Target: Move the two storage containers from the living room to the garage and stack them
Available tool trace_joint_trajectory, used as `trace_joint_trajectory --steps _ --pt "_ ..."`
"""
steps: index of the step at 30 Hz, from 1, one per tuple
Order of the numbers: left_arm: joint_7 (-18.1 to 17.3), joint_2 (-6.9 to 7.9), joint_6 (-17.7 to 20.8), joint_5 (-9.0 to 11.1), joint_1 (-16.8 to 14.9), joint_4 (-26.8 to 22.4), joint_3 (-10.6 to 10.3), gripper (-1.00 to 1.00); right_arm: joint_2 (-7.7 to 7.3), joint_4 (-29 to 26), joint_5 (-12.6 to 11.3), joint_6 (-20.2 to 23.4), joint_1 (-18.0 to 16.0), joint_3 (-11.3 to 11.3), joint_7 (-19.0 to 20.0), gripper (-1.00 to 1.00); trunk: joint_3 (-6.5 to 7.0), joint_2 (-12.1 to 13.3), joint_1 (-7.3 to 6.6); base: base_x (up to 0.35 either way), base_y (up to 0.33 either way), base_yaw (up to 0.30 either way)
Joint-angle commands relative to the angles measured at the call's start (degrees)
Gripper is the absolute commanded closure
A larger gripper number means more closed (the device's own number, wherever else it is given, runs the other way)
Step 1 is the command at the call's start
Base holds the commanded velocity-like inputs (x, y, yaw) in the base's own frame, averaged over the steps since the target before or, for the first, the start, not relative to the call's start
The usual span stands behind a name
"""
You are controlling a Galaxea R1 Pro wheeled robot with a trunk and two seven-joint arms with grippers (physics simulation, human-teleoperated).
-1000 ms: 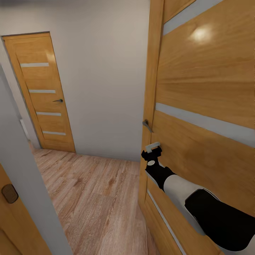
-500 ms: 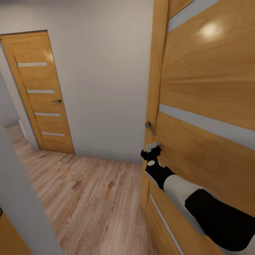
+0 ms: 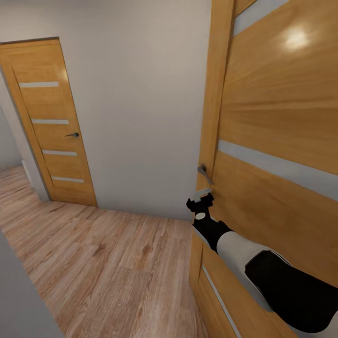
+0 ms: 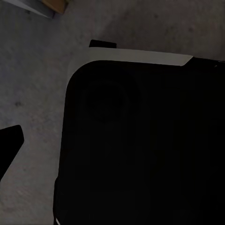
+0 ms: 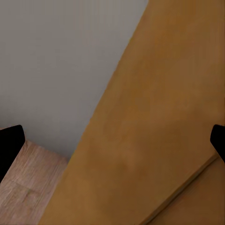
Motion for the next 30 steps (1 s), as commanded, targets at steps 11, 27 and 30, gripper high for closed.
trace_joint_trajectory --steps 11,27,30 --pt "0.0 0.00 -0.1 0.4 0.0 -0.1 0.1 -1.00 -1.57 0.1 -0.3 -0.3 -0.1 -0.1 -0.4 -1.00 -0.05 0.0 0.00 0.001 0.000 0.000" --pt "0.0 0.00 -0.1 0.4 0.0 -0.1 0.1 -1.00 -10.07 0.1 -0.2 -0.8 -0.1 -0.2 -0.4 -1.00 -0.05 0.0 0.00 0.000 0.000 0.000" --pt "0.0 0.00 -0.1 0.4 0.0 -0.1 0.1 -1.00 -12.11 0.1 -0.3 -0.9 -0.1 -0.2 -0.4 -1.00 -0.05 0.0 0.00 0.000 0.000 0.000"
